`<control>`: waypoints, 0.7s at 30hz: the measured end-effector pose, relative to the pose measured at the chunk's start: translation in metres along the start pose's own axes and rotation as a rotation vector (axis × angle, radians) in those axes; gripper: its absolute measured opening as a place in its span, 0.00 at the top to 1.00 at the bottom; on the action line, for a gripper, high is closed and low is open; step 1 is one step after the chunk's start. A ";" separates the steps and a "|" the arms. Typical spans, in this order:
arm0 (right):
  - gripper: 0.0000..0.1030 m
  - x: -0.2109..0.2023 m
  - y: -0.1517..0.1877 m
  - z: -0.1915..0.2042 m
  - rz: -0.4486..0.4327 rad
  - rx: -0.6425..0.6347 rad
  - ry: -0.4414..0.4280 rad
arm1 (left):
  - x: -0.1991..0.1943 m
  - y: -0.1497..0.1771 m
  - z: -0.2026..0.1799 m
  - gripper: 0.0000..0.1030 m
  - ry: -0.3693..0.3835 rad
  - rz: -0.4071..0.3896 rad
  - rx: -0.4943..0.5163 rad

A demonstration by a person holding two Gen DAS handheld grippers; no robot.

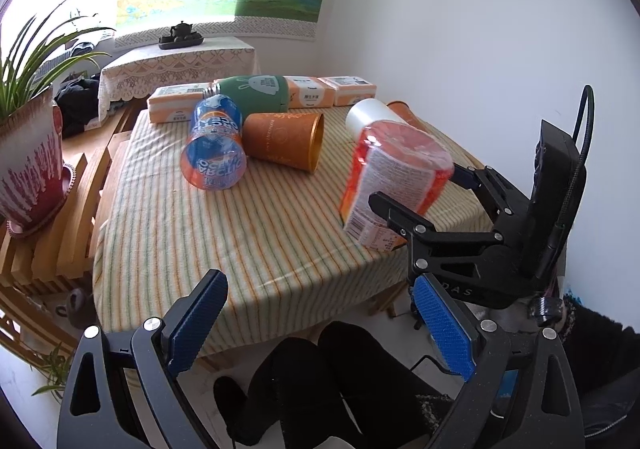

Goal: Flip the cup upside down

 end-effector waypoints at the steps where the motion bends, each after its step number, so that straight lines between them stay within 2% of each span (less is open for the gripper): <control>1: 0.14 -0.002 0.000 -0.001 0.000 0.004 0.003 | 0.001 0.000 -0.001 0.07 0.001 0.000 0.003; 8: 0.08 -0.029 0.002 -0.010 -0.011 0.041 -0.003 | -0.005 0.005 -0.013 0.07 -0.049 -0.042 0.003; 12: 0.08 -0.051 0.004 -0.022 -0.020 0.105 0.012 | -0.010 0.009 -0.025 0.05 -0.182 -0.119 -0.010; 21: 0.07 -0.090 -0.001 -0.047 -0.061 0.202 0.134 | -0.011 0.012 -0.042 0.01 -0.371 -0.213 -0.051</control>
Point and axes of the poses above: each gripper's, at about its wrist camera, not at the fingertips, and x roughly the way its jaws point, z to its left, y to its underside, the point moved 1 cm from there along x, roughly the way its jaws point, and after that the axes turned 11 degrees about x, right-handed, at the moved point
